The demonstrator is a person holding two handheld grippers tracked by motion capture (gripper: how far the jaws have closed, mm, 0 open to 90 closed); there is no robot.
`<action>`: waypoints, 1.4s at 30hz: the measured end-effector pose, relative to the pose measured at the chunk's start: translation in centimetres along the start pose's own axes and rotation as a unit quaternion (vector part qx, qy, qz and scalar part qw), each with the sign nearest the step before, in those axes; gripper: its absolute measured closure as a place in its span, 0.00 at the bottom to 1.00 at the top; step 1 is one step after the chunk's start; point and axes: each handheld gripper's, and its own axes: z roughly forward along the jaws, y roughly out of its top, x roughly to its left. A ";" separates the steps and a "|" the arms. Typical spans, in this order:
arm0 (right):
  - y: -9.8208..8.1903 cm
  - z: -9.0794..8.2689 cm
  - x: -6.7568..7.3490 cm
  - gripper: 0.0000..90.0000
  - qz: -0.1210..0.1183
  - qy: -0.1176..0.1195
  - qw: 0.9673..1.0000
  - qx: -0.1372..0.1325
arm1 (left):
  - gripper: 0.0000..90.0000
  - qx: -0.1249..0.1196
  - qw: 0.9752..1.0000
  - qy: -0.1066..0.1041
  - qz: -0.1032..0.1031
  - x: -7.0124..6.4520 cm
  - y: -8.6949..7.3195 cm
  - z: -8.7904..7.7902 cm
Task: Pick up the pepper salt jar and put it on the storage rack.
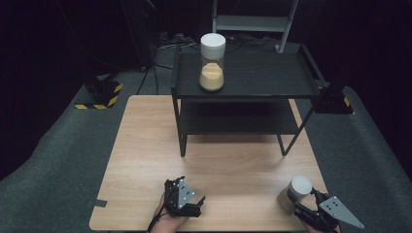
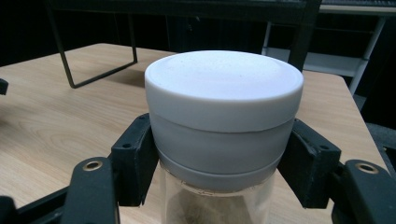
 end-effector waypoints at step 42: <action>7.4 3.6 2.7 0.38 -0.007 0.063 0.996 -0.065 | 0.01 -0.008 1.000 -0.008 0.003 0.2 -0.3 -0.1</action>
